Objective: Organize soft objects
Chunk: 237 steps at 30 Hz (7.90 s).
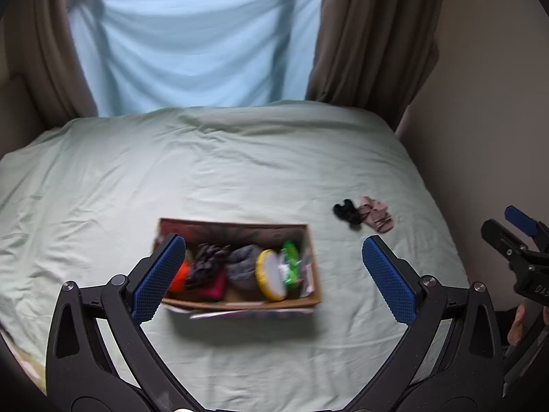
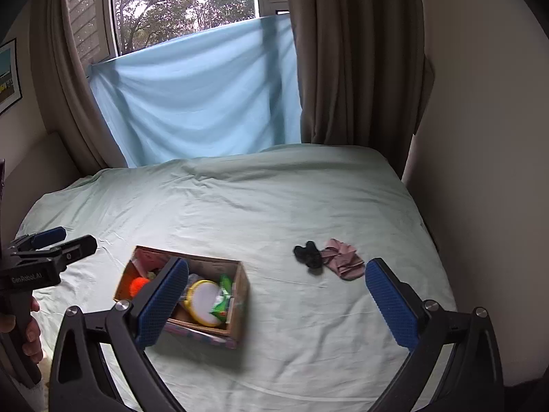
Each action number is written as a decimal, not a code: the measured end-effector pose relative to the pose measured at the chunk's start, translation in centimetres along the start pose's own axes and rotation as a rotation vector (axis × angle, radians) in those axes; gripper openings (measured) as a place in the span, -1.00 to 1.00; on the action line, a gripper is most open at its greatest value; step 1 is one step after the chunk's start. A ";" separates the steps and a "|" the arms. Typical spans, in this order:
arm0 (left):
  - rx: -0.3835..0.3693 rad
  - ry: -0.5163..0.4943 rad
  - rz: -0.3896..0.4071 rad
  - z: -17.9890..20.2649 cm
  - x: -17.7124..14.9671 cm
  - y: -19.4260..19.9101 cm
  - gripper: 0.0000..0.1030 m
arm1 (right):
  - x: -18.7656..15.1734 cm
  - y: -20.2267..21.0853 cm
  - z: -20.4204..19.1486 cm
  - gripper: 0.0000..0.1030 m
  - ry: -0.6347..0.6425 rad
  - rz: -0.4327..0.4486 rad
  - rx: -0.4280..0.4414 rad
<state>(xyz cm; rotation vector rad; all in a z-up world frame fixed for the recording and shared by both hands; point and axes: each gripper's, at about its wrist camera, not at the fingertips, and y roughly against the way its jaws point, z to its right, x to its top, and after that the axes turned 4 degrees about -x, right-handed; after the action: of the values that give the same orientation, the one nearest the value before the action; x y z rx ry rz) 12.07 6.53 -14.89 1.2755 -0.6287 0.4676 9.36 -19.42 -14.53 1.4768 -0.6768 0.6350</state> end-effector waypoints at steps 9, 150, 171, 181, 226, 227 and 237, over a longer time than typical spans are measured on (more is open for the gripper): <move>-0.018 0.004 -0.038 8.4 1.9 -7.2 0.99 | 0.8 -6.0 7.8 1.00 0.076 -0.029 0.033; -0.014 0.001 -0.448 -20.1 -1.7 -25.0 0.99 | -8.5 -25.3 -24.5 0.69 0.217 -0.527 0.230; 0.019 0.029 -0.363 -19.2 -0.7 -17.6 0.99 | -5.5 -18.5 -21.3 1.00 0.137 -0.405 0.233; 0.029 0.087 -0.152 -14.3 3.1 -4.3 0.99 | 2.8 -6.9 -15.6 1.00 0.065 -0.162 0.207; 0.074 -0.048 0.343 -0.2 5.0 15.7 0.99 | 7.6 11.2 -7.0 1.00 -0.014 0.194 -0.081; 0.076 -0.052 0.342 -0.2 5.0 15.7 0.99 | 7.6 11.1 -7.0 1.00 -0.014 0.195 -0.081; 0.078 -0.061 0.342 0.3 4.9 15.4 0.99 | 7.7 10.9 -7.0 1.00 -0.011 0.199 -0.083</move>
<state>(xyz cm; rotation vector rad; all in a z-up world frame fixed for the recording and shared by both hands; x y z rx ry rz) 5.82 9.81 -0.39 1.2640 -0.8936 0.7421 6.53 -12.60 -1.40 1.3466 -0.8559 0.7425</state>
